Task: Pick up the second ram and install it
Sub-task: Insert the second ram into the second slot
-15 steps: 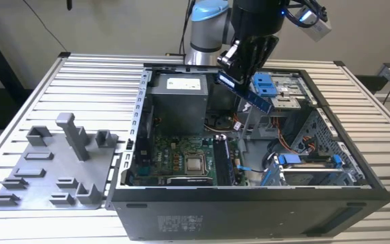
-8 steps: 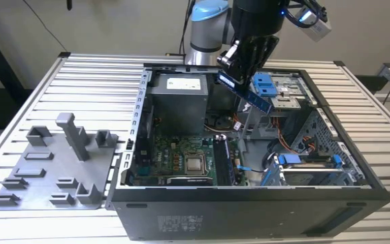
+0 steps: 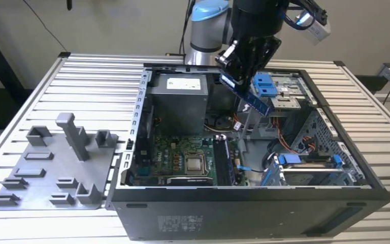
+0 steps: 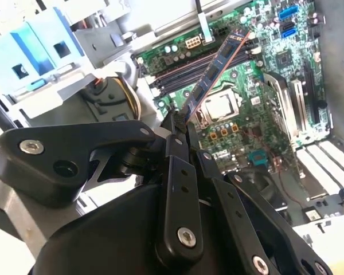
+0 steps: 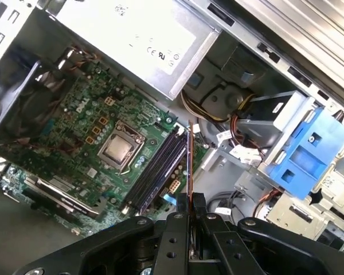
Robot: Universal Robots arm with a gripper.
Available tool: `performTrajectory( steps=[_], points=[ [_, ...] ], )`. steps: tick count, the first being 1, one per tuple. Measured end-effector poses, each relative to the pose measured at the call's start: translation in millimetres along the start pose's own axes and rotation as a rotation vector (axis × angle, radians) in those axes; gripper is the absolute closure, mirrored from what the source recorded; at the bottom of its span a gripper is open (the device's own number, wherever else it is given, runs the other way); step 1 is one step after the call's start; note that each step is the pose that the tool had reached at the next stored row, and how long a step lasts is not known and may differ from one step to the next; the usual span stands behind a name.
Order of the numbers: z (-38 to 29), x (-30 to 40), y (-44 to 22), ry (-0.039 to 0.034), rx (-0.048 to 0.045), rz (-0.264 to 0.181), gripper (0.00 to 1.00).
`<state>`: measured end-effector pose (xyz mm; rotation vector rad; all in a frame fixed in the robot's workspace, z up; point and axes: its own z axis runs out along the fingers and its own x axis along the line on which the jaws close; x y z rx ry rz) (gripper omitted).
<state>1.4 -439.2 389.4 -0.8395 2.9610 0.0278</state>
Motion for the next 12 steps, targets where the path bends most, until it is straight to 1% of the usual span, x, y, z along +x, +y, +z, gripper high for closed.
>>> performTrajectory(
  steps=[9, 10, 12],
  points=[
    [1.7, 0.1, 0.0, 0.0009, 0.0077, 0.125, 0.86],
    [1.9, 0.2, 0.0, 0.002, 0.008, 0.137, 0.86],
    [2.1, 0.4, -0.3, 0.0089, 0.0059, 0.156, 0.86]
  ],
)
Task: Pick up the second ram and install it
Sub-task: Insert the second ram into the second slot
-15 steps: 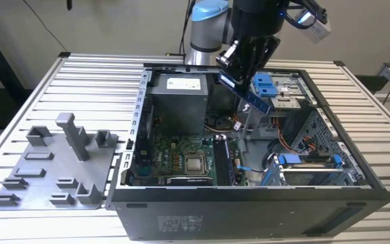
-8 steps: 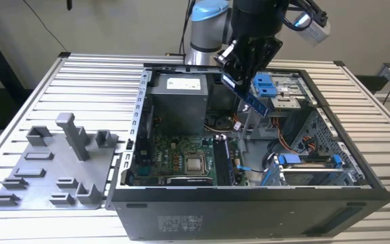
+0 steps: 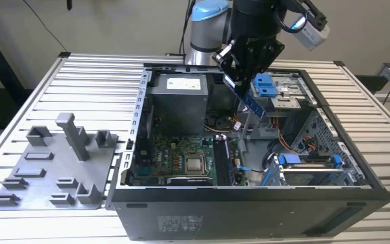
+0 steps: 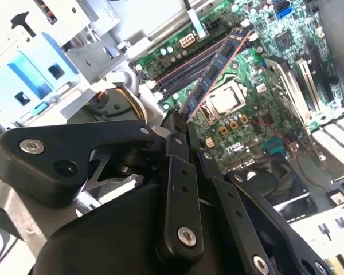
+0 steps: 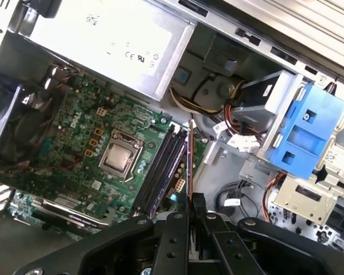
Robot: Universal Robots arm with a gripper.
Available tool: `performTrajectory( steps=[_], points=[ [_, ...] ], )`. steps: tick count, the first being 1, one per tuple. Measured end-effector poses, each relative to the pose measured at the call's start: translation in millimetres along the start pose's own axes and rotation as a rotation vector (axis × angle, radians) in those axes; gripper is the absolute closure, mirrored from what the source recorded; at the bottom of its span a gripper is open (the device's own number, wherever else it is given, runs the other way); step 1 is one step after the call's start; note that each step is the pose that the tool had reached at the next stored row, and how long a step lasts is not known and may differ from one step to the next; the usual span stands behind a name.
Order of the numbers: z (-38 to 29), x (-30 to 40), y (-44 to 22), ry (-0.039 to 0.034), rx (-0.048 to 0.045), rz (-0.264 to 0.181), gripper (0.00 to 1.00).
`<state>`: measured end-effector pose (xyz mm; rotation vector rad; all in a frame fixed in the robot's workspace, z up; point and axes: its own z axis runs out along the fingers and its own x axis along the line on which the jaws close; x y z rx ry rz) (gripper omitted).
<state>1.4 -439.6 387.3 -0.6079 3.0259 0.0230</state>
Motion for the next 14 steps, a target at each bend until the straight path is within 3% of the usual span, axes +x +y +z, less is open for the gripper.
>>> performTrajectory(
  steps=[3, 10, 14],
  points=[
    [0.5, 0.3, -0.8, 0.0168, -0.0065, 0.015, 0.86],
    [1.0, 0.9, -3.4, 0.0701, -0.0275, 0.031, 0.86],
    [1.1, 1.0, -3.6, 0.0735, -0.0288, 0.036, 0.86]
  ],
)
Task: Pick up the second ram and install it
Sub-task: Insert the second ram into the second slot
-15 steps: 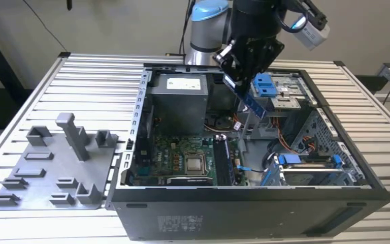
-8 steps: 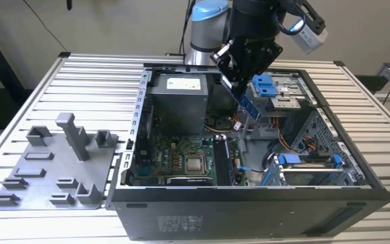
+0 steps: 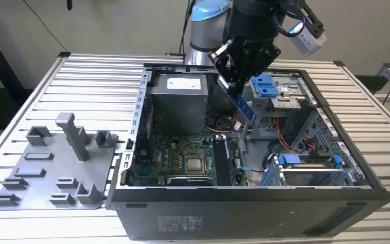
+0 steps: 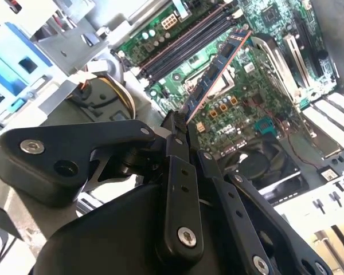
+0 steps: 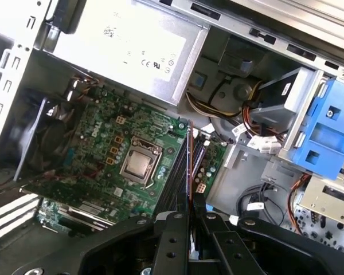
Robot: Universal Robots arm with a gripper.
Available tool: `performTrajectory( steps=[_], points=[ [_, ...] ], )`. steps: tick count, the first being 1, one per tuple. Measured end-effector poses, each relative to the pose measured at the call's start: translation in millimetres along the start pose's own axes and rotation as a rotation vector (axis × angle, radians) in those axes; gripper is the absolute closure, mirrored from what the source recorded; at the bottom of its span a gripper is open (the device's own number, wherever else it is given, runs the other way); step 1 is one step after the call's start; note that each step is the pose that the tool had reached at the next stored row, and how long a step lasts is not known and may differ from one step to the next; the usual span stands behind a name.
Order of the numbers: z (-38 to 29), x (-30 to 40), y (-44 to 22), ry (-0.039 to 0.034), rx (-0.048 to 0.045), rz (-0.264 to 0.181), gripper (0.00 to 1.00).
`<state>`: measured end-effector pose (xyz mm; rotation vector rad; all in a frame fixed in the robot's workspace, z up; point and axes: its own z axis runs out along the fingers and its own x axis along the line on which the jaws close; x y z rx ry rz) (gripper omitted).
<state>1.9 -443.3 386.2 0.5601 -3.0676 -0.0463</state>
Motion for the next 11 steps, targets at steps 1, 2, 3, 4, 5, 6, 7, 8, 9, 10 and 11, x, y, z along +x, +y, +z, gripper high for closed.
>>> performTrajectory(
  steps=[1, 2, 3, 4, 5, 6, 7, 8, 9, 10, 11],
  points=[
    [0.1, 0.0, -0.2, 0.0011, -0.0006, 0.003, 0.86],
    [0.2, 0.1, -0.4, 0.0024, -0.0012, 0.007, 0.86],
    [0.3, 0.3, -0.8, 0.0036, -0.0017, 0.012, 0.86],
    [0.3, 0.5, -1.3, 0.0046, -0.0022, 0.017, 0.86],
    [0.6, 0.7, -2.0, 0.0054, -0.0029, 0.023, 0.86],
    [0.6, 1.1, -2.9, 0.0066, -0.0033, 0.028, 0.86],
    [0.7, 1.4, -3.9, 0.0075, -0.0039, 0.035, 0.86],
    [0.9, 1.8, -4.8, 0.0084, -0.0045, 0.041, 0.86],
    [1.0, 2.1, -5.6, 0.0093, -0.005, 0.047, 0.86],
    [1.1, 2.3, -6.2, 0.0102, -0.0056, 0.054, 0.86],
    [1.2, 2.5, -6.7, 0.0115, -0.0063, 0.062, 0.86]
  ],
)
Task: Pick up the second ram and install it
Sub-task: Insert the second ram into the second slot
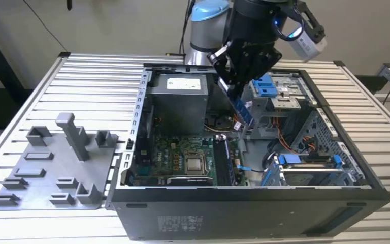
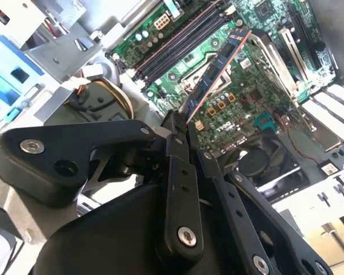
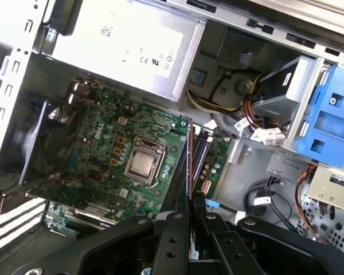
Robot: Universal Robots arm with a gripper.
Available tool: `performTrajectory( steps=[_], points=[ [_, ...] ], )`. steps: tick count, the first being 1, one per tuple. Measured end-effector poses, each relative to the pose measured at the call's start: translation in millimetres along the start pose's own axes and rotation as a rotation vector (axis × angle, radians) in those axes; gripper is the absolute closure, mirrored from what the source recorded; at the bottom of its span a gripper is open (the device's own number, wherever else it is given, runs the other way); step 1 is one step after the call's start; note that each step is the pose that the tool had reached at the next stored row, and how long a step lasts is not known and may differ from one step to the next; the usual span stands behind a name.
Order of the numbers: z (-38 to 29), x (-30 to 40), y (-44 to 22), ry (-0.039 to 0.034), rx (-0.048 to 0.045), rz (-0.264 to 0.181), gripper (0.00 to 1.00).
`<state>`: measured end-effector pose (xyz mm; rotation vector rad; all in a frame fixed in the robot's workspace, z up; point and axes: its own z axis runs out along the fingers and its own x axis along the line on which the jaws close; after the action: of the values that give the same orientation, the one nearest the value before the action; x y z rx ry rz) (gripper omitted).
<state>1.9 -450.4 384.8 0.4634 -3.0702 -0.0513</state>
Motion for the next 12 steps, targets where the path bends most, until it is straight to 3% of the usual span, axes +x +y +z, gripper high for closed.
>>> performTrajectory(
  steps=[3, 12],
  points=[
    [0.4, 0.3, -1.0, 0.0049, -0.0026, 0.023, 0.86],
    [0.5, 0.9, -3.3, 0.0076, -0.0036, 0.033, 0.86]
  ],
)
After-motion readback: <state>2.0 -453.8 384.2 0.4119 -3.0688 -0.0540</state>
